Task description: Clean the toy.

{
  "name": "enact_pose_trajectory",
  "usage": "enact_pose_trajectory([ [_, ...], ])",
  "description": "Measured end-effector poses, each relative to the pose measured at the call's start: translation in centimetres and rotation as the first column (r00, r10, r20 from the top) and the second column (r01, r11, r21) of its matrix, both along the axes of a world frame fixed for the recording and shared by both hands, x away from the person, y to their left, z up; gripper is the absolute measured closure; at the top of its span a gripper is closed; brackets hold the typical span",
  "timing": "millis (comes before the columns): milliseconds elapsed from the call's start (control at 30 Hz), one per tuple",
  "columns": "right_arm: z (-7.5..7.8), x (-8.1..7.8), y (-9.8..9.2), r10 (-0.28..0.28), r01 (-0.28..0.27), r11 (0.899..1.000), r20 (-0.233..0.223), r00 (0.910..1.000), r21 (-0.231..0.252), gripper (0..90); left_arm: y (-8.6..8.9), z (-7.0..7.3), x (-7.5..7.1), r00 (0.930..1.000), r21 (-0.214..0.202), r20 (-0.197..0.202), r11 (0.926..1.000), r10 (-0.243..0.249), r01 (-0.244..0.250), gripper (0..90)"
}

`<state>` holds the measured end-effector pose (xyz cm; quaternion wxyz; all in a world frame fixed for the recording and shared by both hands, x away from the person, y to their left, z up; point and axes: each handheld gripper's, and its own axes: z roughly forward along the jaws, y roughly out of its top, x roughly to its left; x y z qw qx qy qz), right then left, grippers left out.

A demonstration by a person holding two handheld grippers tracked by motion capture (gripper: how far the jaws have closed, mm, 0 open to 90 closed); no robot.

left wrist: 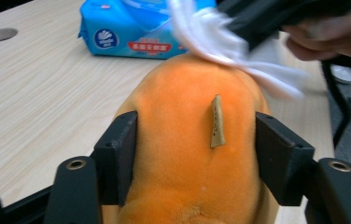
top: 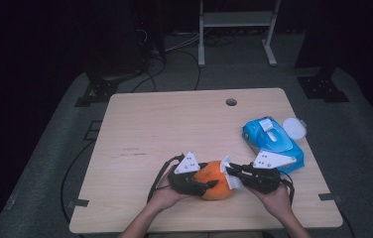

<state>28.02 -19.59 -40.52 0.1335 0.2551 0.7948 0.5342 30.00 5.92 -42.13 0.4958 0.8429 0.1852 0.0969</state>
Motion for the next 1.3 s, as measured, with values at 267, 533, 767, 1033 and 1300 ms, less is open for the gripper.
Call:
enact_pose_trajectory([
  [267, -0.3, 0.3, 0.2, -0.003, 0.004, 0.999, 0.013, 0.9999, -0.037, 81.5, 0.4, -0.1, 0.3, 0.9987, -0.032, -0.016, 0.9983, -0.049, 0.049, 25.7],
  [533, -0.1, -0.1, 0.2, -0.009, 0.01, 1.0, 0.016, 0.9998, -0.023, 81.5, 0.1, -0.5, 0.2, 0.9999, -0.019, 0.016, 0.9998, -0.005, 0.006, 30.7],
  [767, -0.3, 0.1, 0.3, 0.009, -0.009, 0.999, 0.013, 0.9999, -0.041, 81.5, 0.7, -0.4, 0.8, 0.9969, -0.055, -0.058, 0.9973, -0.053, 0.049, 17.9],
  [1033, -1.2, 1.5, -1.6, -0.061, 0.061, 0.998, -0.015, 0.998, -0.036, 81.5, 0.3, -0.8, 0.4, 0.9936, -0.018, -0.028, 0.9939, -0.109, 0.109, 20.3],
  [1300, -0.7, 0.8, -1.0, -0.042, 0.042, 0.999, -0.016, 0.999, -0.014, 81.5, 0.2, -1.2, 0.4, 0.998, 0.013, -0.017, 0.998, -0.061, 0.062, 24.4],
])
